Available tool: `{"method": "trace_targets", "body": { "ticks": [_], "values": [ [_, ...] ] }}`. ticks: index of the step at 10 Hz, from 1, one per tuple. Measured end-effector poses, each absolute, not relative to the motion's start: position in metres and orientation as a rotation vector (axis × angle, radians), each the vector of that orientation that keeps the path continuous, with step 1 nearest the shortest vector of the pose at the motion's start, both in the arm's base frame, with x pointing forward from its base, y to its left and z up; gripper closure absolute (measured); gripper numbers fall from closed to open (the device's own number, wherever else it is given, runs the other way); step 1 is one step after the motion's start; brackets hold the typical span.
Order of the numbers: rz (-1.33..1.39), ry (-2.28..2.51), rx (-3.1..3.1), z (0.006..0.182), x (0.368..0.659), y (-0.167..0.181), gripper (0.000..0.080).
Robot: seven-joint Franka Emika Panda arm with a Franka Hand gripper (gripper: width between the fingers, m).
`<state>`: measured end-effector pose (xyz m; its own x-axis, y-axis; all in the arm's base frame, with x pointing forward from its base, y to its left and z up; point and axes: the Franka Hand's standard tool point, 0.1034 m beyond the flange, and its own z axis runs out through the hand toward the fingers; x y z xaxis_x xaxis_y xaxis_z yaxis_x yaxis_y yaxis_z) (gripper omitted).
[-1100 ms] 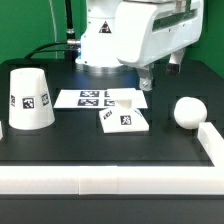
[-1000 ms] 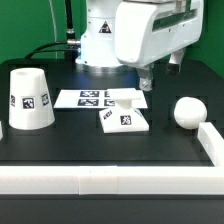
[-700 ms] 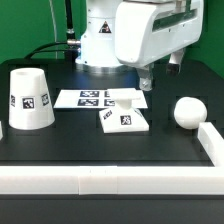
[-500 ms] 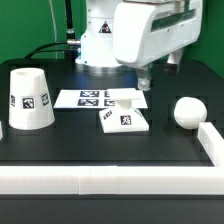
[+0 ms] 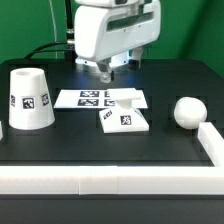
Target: Assemble lamp
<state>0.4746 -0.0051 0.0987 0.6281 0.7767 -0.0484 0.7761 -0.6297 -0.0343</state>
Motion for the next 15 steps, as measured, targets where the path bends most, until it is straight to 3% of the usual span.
{"method": "trace_targets", "body": {
  "ticks": [3,8,13,15],
  "values": [
    [0.095,-1.324,-2.836,0.098,0.475,-0.005,0.01],
    [0.122,-0.59,-3.066,0.088,0.471,-0.003,0.01],
    [0.124,-0.178,-3.102,0.087,0.47,0.003,0.01],
    [0.112,0.075,-3.104,0.077,0.468,0.004,0.01]
  ]
}}
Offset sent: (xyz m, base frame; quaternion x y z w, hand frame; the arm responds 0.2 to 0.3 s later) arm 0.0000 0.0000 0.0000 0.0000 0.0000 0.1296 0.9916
